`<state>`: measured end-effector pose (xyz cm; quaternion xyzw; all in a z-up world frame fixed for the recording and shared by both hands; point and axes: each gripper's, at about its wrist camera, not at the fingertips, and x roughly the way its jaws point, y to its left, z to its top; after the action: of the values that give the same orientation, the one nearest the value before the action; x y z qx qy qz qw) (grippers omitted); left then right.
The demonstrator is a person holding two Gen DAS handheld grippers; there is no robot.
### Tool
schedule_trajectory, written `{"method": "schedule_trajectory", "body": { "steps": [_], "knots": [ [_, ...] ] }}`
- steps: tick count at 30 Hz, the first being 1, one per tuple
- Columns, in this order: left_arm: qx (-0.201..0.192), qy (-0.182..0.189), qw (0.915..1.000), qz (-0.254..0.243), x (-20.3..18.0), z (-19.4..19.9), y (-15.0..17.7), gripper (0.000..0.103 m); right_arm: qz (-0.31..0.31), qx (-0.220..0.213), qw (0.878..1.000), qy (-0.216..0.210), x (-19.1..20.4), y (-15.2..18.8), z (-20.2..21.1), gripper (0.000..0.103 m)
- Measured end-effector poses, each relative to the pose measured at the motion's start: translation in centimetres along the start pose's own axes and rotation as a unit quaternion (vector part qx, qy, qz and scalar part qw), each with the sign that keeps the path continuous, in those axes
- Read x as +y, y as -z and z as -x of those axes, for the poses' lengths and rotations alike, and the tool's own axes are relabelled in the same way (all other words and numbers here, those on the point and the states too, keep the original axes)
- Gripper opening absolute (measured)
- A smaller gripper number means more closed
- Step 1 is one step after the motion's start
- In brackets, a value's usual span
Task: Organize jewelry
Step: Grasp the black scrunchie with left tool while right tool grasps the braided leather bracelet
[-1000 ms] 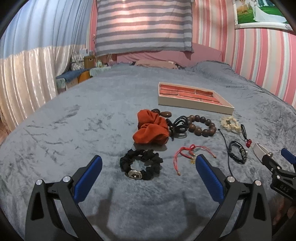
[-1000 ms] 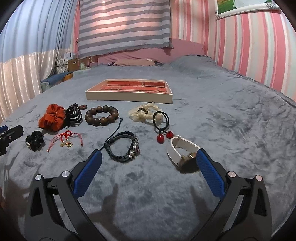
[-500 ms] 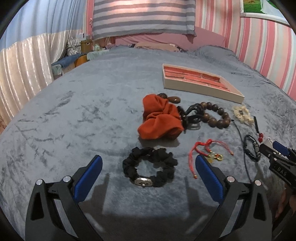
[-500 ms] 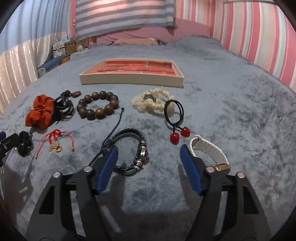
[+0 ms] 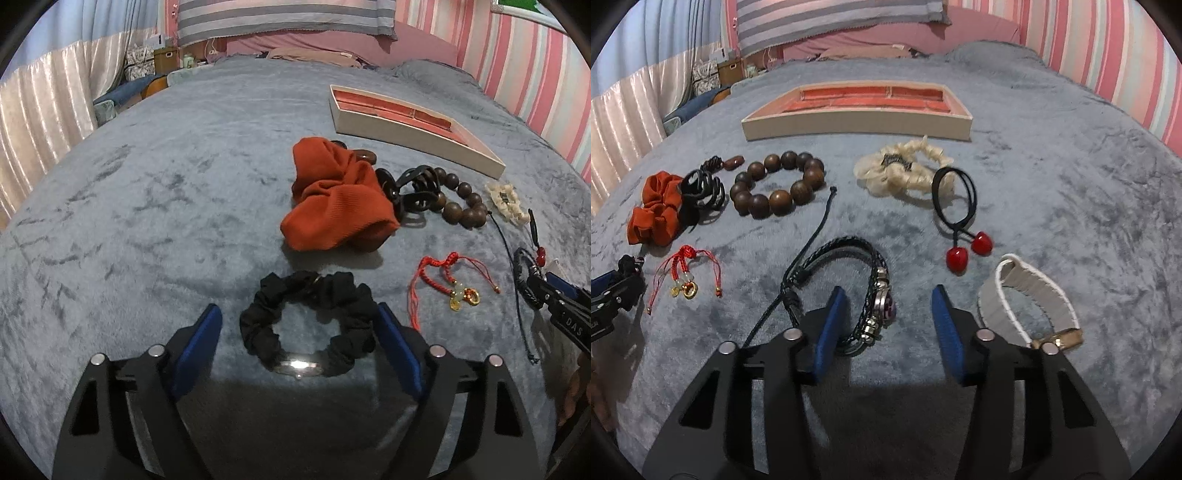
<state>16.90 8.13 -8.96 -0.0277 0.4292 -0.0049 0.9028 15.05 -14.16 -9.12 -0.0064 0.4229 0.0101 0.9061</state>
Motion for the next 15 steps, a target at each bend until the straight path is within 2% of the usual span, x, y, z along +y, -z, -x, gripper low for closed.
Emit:
{"method": "schedule_trajectory", "body": {
  "steps": [7,10,13,15],
  "knots": [
    [-0.001,-0.001,1.0,0.004,0.6,-0.2,0.0,0.069,-0.002,0.012,1.0,-0.014,-0.1,-0.1,-0.6,0.037],
    [-0.004,-0.01,0.9999,0.007,1.0,-0.2,0.0,0.057,-0.01,0.016,0.999,-0.028,-0.4,-0.2,-0.7,0.032],
    [-0.006,-0.015,0.9998,0.01,1.4,-0.1,-0.2,0.043,-0.013,0.016,0.999,-0.038,-0.5,-0.3,-0.7,0.02],
    [-0.008,-0.021,0.9997,0.01,1.8,-0.1,-0.4,0.029,-0.013,0.016,0.999,-0.041,-0.6,-0.4,-0.7,0.017]
  ]
}}
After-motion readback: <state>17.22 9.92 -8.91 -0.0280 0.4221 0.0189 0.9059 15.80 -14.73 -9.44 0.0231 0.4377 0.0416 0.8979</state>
